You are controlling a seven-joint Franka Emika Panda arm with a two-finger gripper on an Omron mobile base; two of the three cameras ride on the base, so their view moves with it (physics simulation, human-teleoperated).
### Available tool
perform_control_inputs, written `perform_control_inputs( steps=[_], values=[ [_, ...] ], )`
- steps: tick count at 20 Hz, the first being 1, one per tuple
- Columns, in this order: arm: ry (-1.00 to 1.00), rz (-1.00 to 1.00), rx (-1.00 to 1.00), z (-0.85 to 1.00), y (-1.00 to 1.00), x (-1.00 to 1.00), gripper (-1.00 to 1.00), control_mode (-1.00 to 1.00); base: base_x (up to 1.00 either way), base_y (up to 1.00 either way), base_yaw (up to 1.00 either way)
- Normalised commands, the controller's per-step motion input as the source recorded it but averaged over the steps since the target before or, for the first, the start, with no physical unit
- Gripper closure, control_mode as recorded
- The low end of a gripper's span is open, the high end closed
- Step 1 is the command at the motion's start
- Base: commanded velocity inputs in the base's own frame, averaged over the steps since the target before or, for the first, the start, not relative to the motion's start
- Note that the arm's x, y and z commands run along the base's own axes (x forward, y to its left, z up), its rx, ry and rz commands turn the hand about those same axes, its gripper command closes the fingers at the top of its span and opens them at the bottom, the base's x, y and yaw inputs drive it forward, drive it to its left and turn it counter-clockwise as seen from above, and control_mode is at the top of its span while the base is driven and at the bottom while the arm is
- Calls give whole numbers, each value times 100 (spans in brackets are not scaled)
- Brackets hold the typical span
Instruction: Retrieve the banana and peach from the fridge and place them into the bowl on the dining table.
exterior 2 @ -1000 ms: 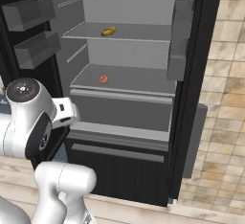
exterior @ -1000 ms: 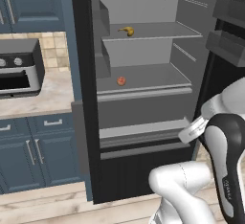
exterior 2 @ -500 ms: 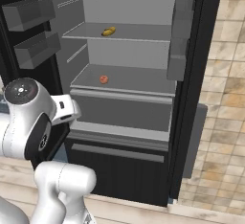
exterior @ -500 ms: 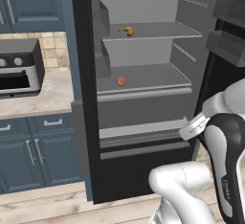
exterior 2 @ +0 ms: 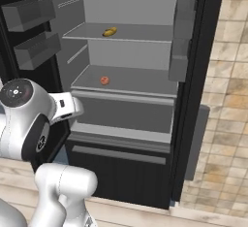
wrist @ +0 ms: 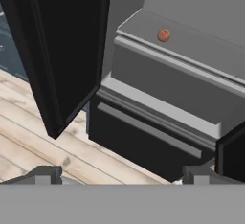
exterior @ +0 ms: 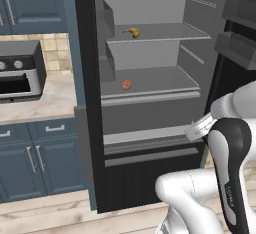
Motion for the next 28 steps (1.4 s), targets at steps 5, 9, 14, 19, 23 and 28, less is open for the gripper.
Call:
perform_control_inputs(
  steps=[5,9,14,19,23,28],
  values=[
    [0,0,0,0,0,0,-100,100,22,0,-6],
    [0,0,0,0,0,0,-100,100,18,0,-3],
    [0,0,0,0,0,0,-100,100,45,0,0],
    [0,0,0,0,0,0,-100,100,82,0,0],
    [0,0,0,0,0,0,-100,100,99,-8,0],
    [0,0,0,0,0,0,-100,100,95,-11,0]
  ],
)
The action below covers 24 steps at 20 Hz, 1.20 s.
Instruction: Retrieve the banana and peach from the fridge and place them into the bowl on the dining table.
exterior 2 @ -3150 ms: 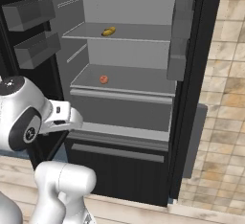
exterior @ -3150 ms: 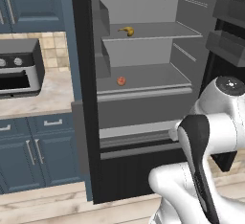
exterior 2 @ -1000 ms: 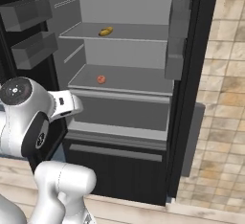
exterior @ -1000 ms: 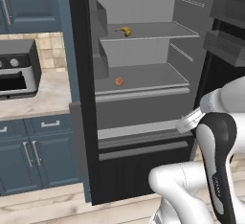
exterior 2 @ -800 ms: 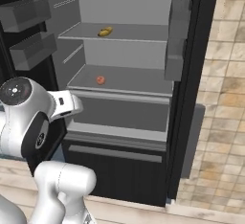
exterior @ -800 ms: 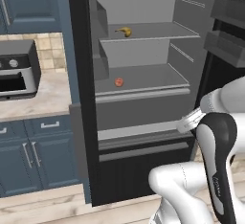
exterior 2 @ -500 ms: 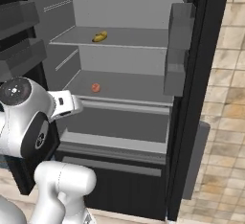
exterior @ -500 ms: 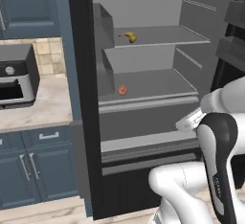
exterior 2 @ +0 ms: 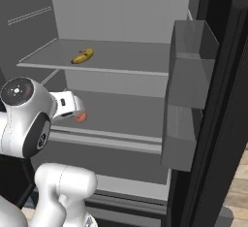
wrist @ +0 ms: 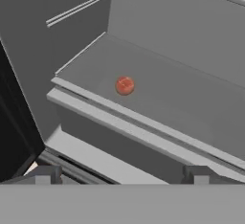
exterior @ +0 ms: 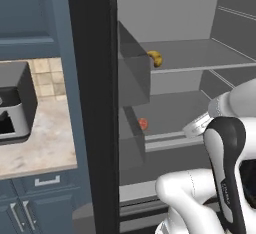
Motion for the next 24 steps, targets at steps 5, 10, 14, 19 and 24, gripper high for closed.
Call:
perform_control_inputs(
  steps=[5,10,14,19,24],
  values=[
    [0,0,1,0,0,33,-100,-100,36,-1,0],
    [-2,0,1,16,0,3,-100,-100,0,0,0],
    [-7,-5,0,24,0,0,-100,-100,0,0,0],
    [-9,-17,0,14,0,0,-100,-100,0,0,0],
    [-1,-27,16,0,-4,9,-100,-100,0,0,0]
  ],
)
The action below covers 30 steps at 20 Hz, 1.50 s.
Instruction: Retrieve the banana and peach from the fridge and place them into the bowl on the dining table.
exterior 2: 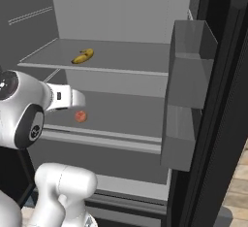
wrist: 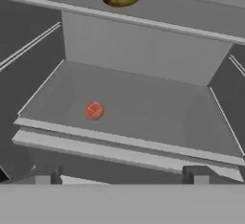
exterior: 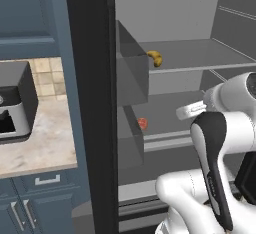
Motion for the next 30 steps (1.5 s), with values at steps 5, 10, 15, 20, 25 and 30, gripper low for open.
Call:
perform_control_inputs(
  steps=[5,10,15,20,25,30],
  values=[
    [0,-17,24,24,-7,3,-100,-100,0,0,0],
    [0,-3,22,45,-1,11,-100,-100,0,0,0],
    [0,0,5,51,0,6,-100,-100,0,0,0],
    [0,0,0,9,9,34,-100,-100,0,0,0],
    [0,0,0,0,4,56,-100,-100,0,0,0],
    [0,0,0,0,2,65,-100,-100,0,0,0]
  ],
)
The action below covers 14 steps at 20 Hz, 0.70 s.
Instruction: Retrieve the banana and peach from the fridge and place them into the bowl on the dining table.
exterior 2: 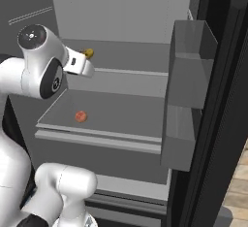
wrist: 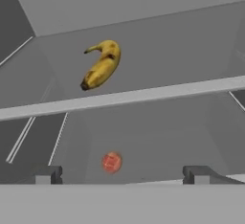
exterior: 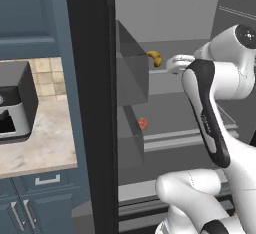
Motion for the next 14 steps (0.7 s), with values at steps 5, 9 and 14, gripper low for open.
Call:
perform_control_inputs(
  steps=[5,9,14],
  values=[
    [0,0,0,0,10,74,-100,-100,0,0,0],
    [5,0,-1,0,20,69,-100,-100,0,0,0],
    [9,0,-1,0,18,64,-100,-100,0,0,0]
  ],
)
